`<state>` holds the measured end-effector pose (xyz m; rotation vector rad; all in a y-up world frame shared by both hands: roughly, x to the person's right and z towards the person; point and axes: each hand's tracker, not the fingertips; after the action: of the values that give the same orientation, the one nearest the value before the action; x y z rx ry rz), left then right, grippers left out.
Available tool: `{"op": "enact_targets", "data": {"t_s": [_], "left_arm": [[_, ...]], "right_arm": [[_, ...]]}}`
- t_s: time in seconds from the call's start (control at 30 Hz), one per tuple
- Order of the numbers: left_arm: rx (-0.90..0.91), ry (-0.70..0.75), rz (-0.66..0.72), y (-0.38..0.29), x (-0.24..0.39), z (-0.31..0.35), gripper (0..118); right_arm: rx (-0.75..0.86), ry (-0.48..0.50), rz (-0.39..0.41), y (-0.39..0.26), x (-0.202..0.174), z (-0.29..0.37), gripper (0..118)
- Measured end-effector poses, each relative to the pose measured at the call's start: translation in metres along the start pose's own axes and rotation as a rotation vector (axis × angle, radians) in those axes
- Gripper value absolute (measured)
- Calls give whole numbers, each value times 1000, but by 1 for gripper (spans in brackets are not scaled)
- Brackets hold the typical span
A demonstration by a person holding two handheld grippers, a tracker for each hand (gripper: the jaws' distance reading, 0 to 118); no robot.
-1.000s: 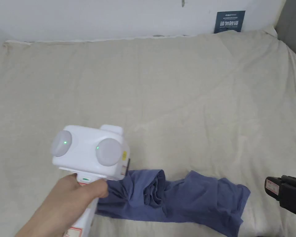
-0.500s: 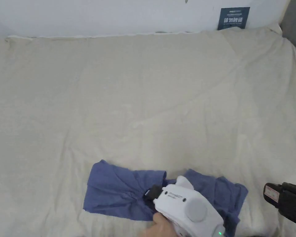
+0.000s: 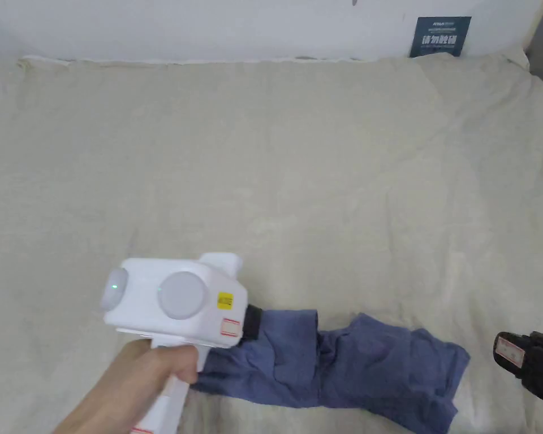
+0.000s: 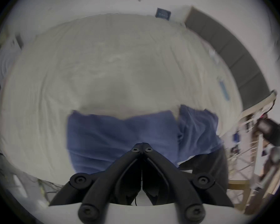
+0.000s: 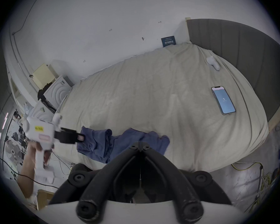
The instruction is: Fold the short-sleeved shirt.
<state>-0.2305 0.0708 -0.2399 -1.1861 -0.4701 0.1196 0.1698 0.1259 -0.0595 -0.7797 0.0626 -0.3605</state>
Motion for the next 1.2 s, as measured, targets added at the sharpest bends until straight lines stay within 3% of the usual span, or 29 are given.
{"op": "enact_targets", "data": {"t_s": [0.17, 0.37, 0.4, 0.43, 0.47, 0.5, 0.53, 0.67, 0.9, 0.93, 0.97, 1.0, 1.07, 1.13, 1.2], "left_arm": [[45, -26, 124, 4, -109, 21, 0], [16, -249, 208, -13, -146, -6, 0], [17, -277, 217, -14, -148, -8, 6], [16, -339, 221, -13, -149, -11, 40], [-26, -388, 214, -13, -147, -18, 106], [-69, -419, 198, -14, -145, -26, 118], [-80, -421, 217, -13, -147, -32, 112], [-72, -526, 302, -19, -146, -57, 112], [-177, -747, 296, -10, -136, -93, 109], [-196, -763, 276, -11, -132, -98, 96], [-188, -736, 259, -11, -133, -97, 38], [-181, -664, 228, -11, -138, -95, 11], [-141, -505, 213, -15, -142, -99, 11], [-174, -601, 339, -25, -142, -90, 11], [-136, -532, 302, -29, -137, -74, 11]], "right_arm": [[-17, 20, 13, 0, -17, -21, 0], [-50, -10, 42, -1, -33, -27, 0], [-55, -15, 40, 0, -34, -28, 0], [-57, -22, 40, 1, -34, -28, 0], [-59, -31, 42, 2, -34, -29, 0], [-61, -39, 44, 2, -35, -28, 0], [-62, -42, 46, 3, -36, -28, 0], [-64, -50, 49, 4, -38, -29, 0], [-85, -65, 65, 3, -47, -30, 0], [-85, -66, 64, 2, -48, -29, 0], [-85, -66, 62, 2, -48, -29, 0], [-86, -65, 58, 2, -49, -29, 0], [-86, -59, 57, 2, -50, -28, 0], [-88, -57, 67, 3, -52, -28, 0], [-82, -57, 75, 4, -51, -28, 0]]}}
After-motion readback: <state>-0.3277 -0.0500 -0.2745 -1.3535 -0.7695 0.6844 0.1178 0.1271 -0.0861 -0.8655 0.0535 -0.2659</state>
